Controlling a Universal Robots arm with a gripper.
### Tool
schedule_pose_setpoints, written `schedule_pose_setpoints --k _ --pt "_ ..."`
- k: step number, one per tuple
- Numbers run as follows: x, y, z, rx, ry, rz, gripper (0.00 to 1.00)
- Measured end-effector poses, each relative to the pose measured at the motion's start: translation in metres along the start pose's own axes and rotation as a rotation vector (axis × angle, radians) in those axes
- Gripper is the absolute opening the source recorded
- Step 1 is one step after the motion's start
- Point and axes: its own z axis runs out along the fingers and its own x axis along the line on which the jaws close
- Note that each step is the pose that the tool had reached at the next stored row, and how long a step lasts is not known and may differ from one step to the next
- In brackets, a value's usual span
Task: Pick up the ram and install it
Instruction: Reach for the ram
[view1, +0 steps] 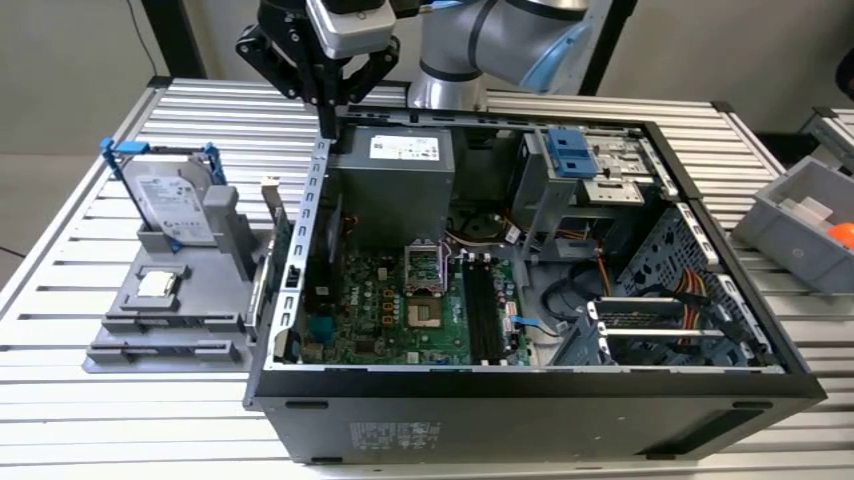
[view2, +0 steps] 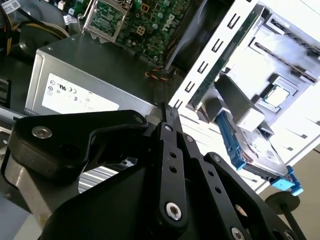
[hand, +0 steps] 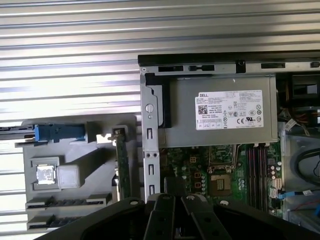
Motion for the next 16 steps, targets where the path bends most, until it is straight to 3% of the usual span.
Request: schedule_pose_setpoints --k 8,16 --pt "0.0059 -0.0004 -0.0002 0.0001 0.0001 0.000 0.00" --pt "0.0214 -0.0015 -0.0005 0.0001 0.0000 0.000 0.00"
